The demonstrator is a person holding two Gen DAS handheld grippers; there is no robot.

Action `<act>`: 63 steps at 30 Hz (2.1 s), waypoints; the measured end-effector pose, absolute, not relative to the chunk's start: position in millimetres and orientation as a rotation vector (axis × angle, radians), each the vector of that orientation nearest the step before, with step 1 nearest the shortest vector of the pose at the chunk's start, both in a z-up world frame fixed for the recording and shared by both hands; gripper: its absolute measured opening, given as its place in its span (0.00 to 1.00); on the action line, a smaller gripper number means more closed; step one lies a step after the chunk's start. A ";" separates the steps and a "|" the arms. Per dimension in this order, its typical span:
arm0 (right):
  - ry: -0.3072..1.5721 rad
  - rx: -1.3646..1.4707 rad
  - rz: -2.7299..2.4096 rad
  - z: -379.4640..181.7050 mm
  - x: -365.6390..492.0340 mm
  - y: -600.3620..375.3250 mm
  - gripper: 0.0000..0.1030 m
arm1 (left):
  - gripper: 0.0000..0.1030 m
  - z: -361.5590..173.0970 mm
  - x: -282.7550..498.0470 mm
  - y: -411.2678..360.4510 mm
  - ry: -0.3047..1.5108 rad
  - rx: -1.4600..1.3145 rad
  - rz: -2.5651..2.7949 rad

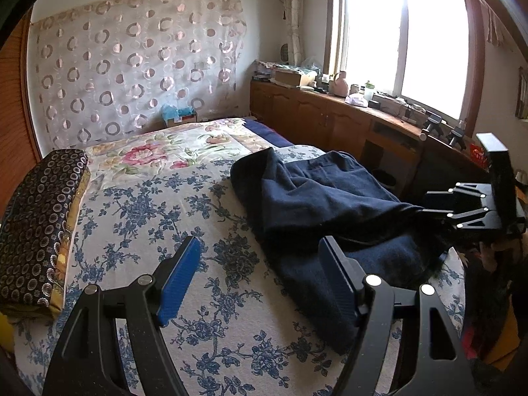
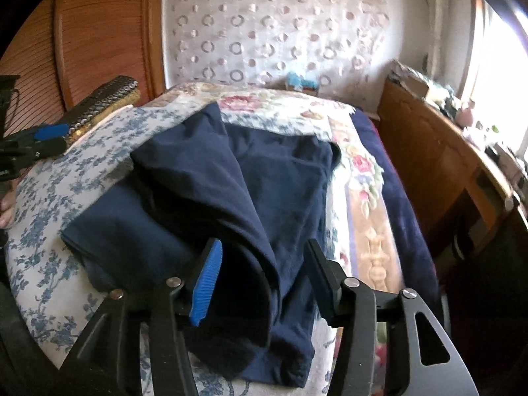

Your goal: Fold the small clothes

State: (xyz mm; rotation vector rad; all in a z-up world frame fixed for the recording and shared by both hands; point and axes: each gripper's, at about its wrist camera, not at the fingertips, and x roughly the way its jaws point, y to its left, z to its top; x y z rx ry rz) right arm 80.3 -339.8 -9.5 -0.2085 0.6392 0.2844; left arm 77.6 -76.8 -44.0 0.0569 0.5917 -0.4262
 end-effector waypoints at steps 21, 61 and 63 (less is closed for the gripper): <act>0.705 -0.322 0.610 -24.2 179.0 -207.8 0.60 | 0.73 -49.2 79.0 -43.4 0.582 0.018 -0.355; 0.736 -0.218 0.061 -17.0 286.8 -310.3 0.11 | 0.73 -62.0 76.9 -66.4 0.634 0.050 -0.422; 0.723 -0.201 0.053 -14.3 284.4 -313.0 0.11 | 0.73 -62.2 76.3 -67.1 0.635 0.051 -0.424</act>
